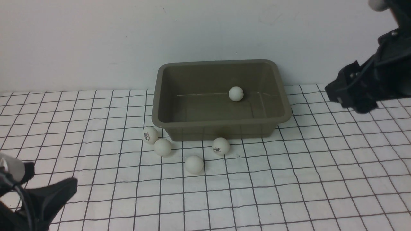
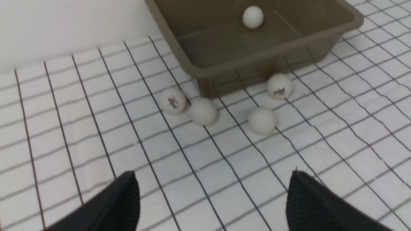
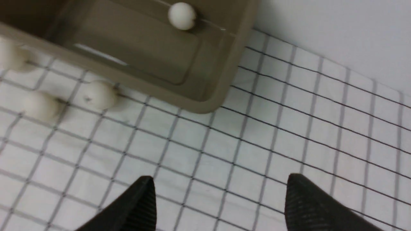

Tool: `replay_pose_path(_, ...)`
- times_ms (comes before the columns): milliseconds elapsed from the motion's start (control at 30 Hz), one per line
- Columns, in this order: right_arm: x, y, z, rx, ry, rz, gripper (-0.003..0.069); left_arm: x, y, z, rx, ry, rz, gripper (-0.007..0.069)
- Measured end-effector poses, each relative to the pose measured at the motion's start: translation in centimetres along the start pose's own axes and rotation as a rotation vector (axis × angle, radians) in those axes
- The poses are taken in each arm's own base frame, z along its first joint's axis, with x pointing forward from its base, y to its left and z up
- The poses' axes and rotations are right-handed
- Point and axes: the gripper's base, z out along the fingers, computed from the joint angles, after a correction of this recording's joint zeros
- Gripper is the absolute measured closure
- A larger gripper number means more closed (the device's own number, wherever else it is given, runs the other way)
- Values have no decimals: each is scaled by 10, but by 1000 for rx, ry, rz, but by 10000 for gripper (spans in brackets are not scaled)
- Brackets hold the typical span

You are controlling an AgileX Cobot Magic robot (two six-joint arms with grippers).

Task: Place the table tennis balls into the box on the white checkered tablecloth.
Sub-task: 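Reach for and grasp a ping pong ball on the table beside the basket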

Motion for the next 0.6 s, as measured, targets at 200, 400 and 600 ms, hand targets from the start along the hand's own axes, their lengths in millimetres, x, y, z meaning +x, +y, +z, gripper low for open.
replay_pose_path(200, 4, 12, -33, -122, -86, -56, 195, -9, 20, 30, -41, 23, 29, 73)
replay_pose_path(400, 7, 12, -36, -125, -76, -69, 195, -21, 43, 80, 35, 225, -79, 73)
replay_pose_path(600, 8, 13, -36, -134, -65, -72, 195, -57, 66, 123, 113, 302, -13, 73)
